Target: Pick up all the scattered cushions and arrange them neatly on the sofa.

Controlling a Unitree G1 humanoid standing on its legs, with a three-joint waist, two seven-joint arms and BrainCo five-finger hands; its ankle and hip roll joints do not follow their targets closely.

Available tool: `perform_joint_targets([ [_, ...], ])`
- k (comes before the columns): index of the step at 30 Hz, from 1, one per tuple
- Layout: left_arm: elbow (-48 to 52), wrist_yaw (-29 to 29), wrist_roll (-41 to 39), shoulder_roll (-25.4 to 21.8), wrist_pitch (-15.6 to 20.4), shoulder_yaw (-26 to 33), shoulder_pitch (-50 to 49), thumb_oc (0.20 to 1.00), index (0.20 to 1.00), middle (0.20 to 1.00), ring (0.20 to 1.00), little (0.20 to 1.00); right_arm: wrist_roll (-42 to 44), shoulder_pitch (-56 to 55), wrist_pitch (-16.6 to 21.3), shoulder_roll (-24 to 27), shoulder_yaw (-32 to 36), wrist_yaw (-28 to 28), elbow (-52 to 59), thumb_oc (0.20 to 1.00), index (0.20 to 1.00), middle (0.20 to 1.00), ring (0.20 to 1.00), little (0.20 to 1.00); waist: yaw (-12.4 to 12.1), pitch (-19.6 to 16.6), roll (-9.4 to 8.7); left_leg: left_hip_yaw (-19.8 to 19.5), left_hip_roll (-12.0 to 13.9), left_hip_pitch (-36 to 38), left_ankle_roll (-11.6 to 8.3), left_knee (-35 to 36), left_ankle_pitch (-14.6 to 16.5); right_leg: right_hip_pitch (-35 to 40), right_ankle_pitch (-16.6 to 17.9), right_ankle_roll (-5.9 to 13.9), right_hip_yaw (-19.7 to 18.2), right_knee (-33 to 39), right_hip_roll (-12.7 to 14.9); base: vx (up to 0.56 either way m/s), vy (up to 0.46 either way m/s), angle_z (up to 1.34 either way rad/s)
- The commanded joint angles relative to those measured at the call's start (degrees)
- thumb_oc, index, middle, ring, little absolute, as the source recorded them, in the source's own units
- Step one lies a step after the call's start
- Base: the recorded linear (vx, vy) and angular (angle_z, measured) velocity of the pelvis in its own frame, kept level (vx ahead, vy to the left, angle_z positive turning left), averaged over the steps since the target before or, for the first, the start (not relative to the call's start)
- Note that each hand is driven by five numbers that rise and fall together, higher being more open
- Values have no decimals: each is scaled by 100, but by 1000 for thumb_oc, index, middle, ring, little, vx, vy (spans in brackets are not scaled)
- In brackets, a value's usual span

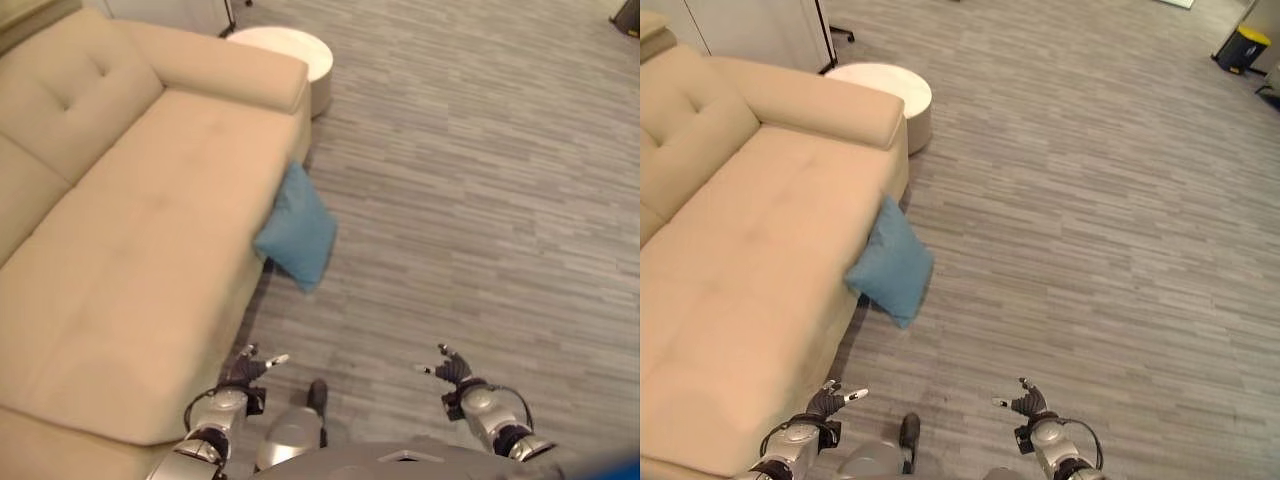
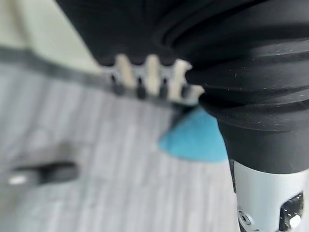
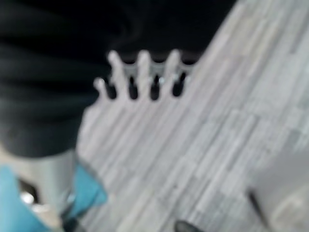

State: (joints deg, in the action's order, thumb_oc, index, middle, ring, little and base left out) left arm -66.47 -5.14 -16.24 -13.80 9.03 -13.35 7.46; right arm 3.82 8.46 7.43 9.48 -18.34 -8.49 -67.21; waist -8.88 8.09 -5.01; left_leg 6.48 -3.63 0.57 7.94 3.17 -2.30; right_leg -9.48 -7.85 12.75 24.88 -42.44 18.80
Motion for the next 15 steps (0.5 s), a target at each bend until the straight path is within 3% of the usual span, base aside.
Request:
perform_joint_targets([
  [1,37,44,127,150,75,-40,-58,1000,1000,1000,1000,1000,-23,117,98,291,156,-9,290,1000,1000,1000,1000,1000,-193,93,138,-341,57,35,-615,-437,471,719,1377,-157,377,2757,-516,295,-140,13],
  [2,22,49,174,148,89,-46,-66,1000,1000,1000,1000,1000,-16,120,104,294,167,-13,336,1000,1000,1000,1000,1000,-194,81,131,-371,67,65,-671,-439,526,654,1450,-155,330,3197,-419,305,-199,20],
  [3,-16,46,231,162,106,-64,-66,1000,1000,1000,1000,1000,9,102,105,302,200,-18,356,1000,1000,1000,1000,1000,-125,79,118,-513,80,173,-768,-508,678,539,1735,-74,-86,3838,-240,304,-195,22],
  [4,-16,46,231,163,107,-64,-68,1000,1000,1000,1000,1000,9,100,105,303,199,-18,357,1000,1000,1000,1000,1000,-129,82,123,-509,85,179,-769,-512,685,549,1741,-73,-88,3848,-246,332,-196,30],
  [5,-27,33,244,170,114,-80,-57,1000,1000,1000,1000,1000,-9,84,81,316,198,-23,348,1000,1000,1000,1000,1000,-86,75,105,-571,90,249,-796,-583,809,514,1934,-3,-402,3997,-204,236,-104,52],
  [6,-58,17,201,180,128,-68,-47,1000,1000,1000,1000,1000,-16,66,75,320,189,-11,318,1000,1000,1000,1000,1000,-42,65,94,-641,100,290,-805,-646,873,485,1919,3,-578,3947,-259,313,-141,63],
  [8,-132,21,172,222,138,-23,-99,1000,1000,1000,1000,1000,-35,32,55,314,181,4,288,1000,1000,1000,1000,1000,-50,-4,28,-621,123,350,-868,-683,947,600,1923,37,-276,4079,-246,269,-136,56],
  [11,-110,42,117,259,136,-77,-128,1000,1000,1000,1000,1000,37,-65,100,327,167,8,239,1000,1000,1000,1000,1000,-25,-40,0,-814,272,290,-1057,-922,816,710,1641,-117,-378,4113,-567,255,-203,41],
  [13,-79,40,91,285,126,-126,-107,1000,1000,1000,1000,1000,135,-96,137,362,157,-20,242,1000,1000,1000,1000,1000,-62,10,-2,-839,473,80,-1292,-1501,563,932,1491,-264,-83,4237,-730,186,-288,50],
  [15,-29,38,-63,299,144,-154,-53,1000,1000,1000,1000,1000,268,-83,200,399,129,-61,255,1000,1000,1000,1000,1000,-99,150,-78,-825,541,-471,-1391,-2371,278,1092,1404,-417,82,4429,-819,87,-276,61],
])
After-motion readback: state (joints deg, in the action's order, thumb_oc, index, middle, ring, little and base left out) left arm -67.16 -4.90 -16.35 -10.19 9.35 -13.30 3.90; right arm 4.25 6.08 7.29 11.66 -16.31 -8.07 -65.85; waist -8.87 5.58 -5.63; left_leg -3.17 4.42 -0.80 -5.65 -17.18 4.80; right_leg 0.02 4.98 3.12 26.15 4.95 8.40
